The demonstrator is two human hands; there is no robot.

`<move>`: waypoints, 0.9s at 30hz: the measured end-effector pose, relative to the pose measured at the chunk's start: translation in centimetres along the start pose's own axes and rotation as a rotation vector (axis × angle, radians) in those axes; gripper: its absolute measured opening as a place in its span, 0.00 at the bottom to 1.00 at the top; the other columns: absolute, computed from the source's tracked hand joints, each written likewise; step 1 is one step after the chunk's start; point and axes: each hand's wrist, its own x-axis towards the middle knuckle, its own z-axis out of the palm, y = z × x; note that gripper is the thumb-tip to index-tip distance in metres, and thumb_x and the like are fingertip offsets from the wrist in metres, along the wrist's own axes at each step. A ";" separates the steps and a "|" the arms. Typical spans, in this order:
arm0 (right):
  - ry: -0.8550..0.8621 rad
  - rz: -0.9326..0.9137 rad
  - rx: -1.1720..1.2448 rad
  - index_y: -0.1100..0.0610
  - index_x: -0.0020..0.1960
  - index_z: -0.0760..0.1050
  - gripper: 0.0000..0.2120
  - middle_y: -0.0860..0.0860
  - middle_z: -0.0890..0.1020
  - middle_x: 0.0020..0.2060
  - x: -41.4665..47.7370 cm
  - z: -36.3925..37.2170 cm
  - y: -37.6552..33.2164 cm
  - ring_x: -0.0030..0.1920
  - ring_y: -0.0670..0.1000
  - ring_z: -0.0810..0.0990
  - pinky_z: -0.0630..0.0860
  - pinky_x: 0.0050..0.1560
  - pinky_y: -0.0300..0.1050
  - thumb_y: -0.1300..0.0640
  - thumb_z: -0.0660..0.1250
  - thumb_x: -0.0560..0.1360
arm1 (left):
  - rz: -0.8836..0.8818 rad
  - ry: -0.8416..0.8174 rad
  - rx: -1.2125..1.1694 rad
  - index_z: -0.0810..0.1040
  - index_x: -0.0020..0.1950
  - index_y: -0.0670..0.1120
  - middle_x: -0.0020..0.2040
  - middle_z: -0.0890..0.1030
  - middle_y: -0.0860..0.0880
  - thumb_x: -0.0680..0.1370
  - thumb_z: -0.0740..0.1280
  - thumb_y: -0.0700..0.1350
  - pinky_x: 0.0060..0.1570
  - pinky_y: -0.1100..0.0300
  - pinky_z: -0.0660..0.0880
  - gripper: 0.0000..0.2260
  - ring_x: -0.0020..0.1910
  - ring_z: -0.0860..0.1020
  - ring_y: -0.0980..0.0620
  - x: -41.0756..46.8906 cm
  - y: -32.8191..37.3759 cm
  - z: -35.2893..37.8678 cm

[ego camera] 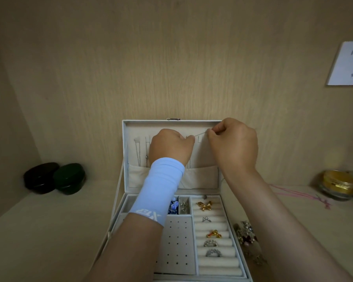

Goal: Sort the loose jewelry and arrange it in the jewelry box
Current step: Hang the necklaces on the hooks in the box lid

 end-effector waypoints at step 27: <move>-0.917 0.339 0.341 0.60 0.51 0.84 0.10 0.55 0.84 0.37 -1.8 -4.6 -1.1 0.35 0.50 0.79 0.76 0.37 0.45 0.54 0.68 0.79 | 0.095 -0.976 0.096 0.81 0.59 0.52 0.54 0.85 0.50 0.80 0.66 0.51 0.63 0.54 0.76 0.09 0.56 0.82 0.55 -2.5 -0.4 -5.7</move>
